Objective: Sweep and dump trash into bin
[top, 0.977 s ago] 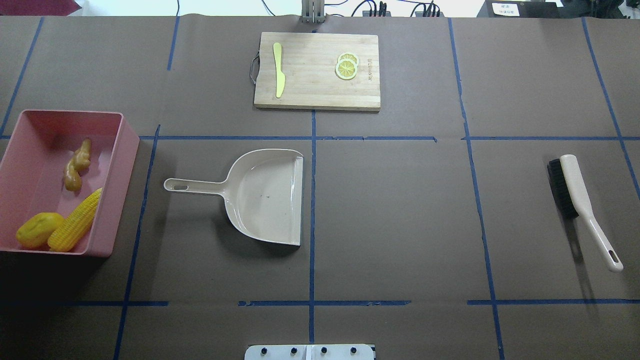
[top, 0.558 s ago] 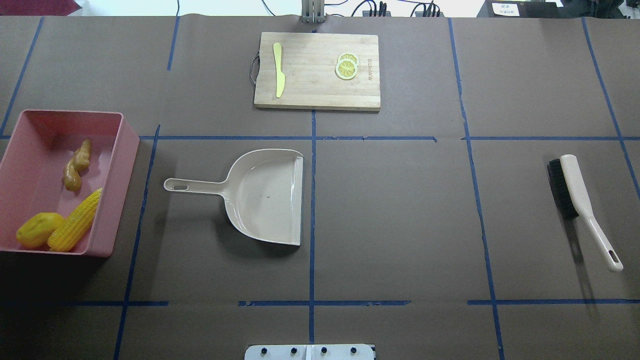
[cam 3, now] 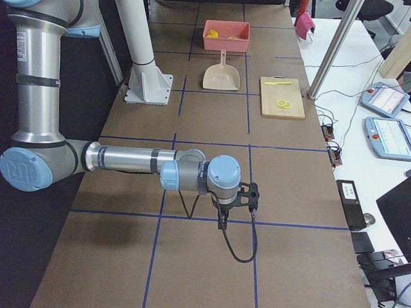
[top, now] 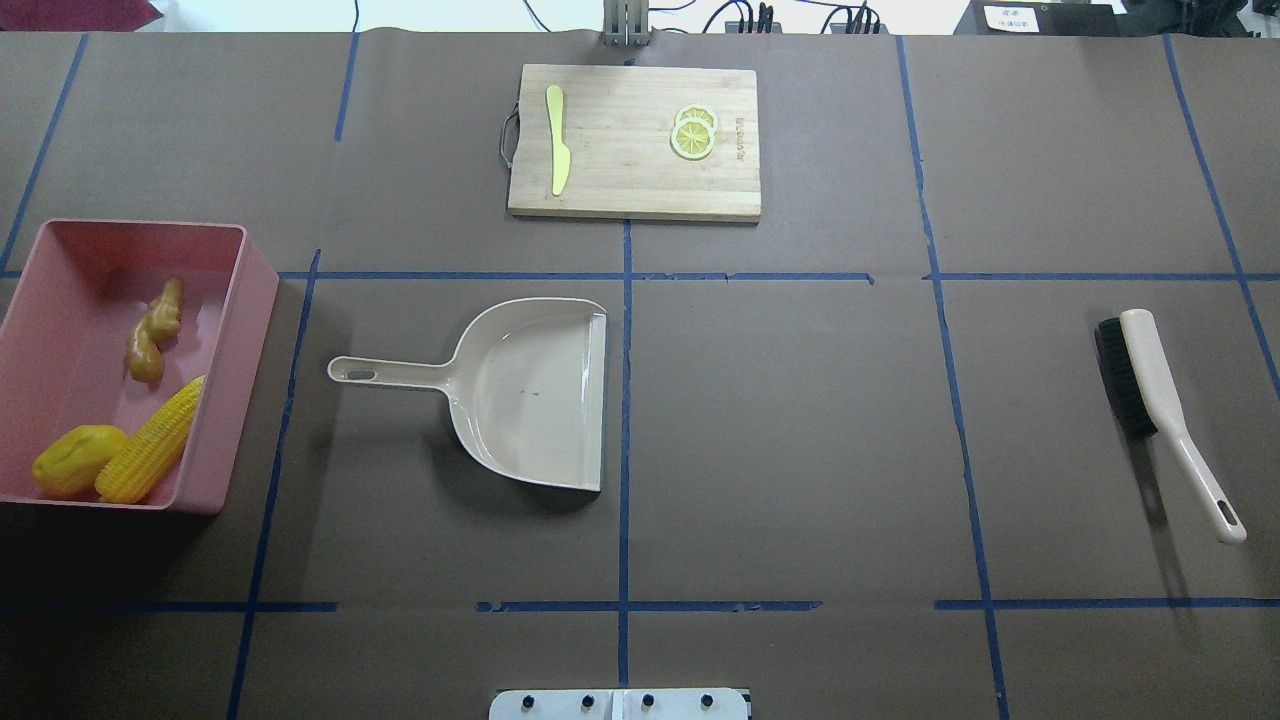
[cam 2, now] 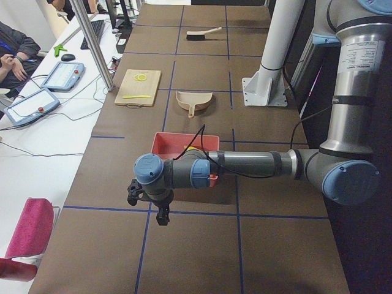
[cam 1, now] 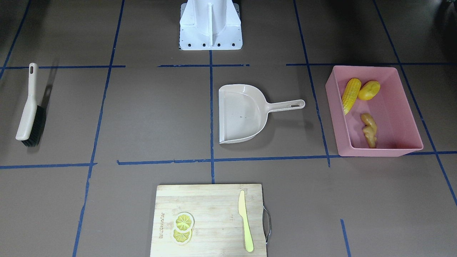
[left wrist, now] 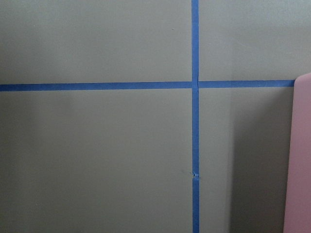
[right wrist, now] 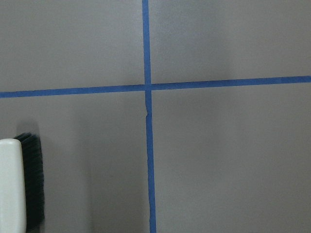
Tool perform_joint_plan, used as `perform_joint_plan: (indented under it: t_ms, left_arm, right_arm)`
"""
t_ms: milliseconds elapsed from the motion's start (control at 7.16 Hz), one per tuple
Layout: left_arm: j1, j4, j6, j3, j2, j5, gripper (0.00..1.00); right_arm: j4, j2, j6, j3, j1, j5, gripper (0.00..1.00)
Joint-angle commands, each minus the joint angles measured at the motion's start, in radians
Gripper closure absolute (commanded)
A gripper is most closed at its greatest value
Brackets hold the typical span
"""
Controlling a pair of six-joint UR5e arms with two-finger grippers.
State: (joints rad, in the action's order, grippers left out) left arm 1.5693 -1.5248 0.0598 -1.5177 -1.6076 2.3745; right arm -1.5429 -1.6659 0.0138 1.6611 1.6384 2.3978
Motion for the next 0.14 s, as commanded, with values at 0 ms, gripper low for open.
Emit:
perform_joint_plan:
  t_ms: [0]
  left_arm:
    - [0.0,0.0,0.0,0.001,0.0,0.0,0.0]
  right_arm:
    - [0.003,0.001,0.0,-0.001,0.0,0.0,0.0]
